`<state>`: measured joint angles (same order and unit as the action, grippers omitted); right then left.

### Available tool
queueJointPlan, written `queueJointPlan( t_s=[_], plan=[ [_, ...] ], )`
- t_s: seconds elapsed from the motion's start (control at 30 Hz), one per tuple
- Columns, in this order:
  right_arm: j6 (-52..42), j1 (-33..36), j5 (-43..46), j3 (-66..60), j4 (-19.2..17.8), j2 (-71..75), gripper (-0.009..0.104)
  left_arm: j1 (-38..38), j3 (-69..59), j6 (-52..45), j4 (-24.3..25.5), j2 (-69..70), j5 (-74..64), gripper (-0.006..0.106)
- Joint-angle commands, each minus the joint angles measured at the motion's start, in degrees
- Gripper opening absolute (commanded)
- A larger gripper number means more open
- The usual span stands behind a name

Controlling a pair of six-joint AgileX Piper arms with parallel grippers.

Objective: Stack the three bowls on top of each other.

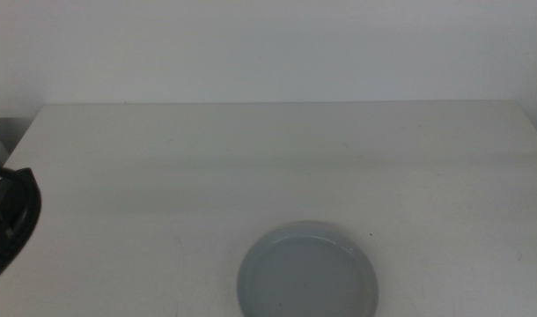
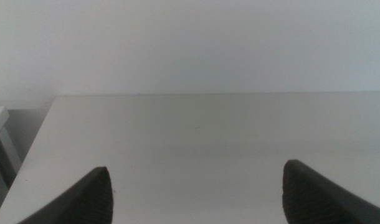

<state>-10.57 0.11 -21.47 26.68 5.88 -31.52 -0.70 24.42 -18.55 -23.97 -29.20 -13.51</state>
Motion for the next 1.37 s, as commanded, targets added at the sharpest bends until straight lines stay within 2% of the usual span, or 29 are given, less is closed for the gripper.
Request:
queueJointPlan(
  t_s=[0.0, 0.1, 0.23, 0.3, 0.47, 0.8, 0.97, 1.33],
  plan=[
    [-0.25, -0.39, 4.01, 1.31, -0.73, -0.03, 0.050, 0.04, 1.02, 0.44, -1.12, 1.23, 3.81, 0.105],
    [-0.25, -0.39, 4.93, 0.36, -2.22, 0.63, 0.050, 0.04, -0.78, 0.44, 1.51, 3.90, 3.95, 0.105],
    [-0.25, -0.39, 8.26, -3.80, -2.30, 5.68, 0.050, 0.04, -5.35, 0.44, 12.67, 9.05, 4.08, 0.105],
    [-0.25, -0.39, 10.87, -6.87, -2.30, 9.05, 0.050, 0.04, -7.86, 0.44, 15.90, 12.30, 4.08, 0.105],
    [-0.25, -0.39, 15.45, -14.18, -2.15, 16.49, 0.050, 0.04, -14.70, 0.44, 15.26, 19.87, 4.08, 0.105],
    [-0.25, -0.39, 15.05, -23.70, -2.15, 26.74, 0.050, 0.04, -25.63, 0.44, 15.06, 29.35, 4.07, 0.105],
    [-0.25, -0.46, 14.93, -26.49, -1.53, 30.30, 0.050, 0.04, -25.89, 0.44, 11.60, 30.79, 2.52, 0.105],
    [-0.25, -0.46, 12.08, -27.95, -1.53, 32.52, 0.050, 0.04, -25.89, 0.44, 11.33, 30.79, 2.52, 0.105]
  ],
)
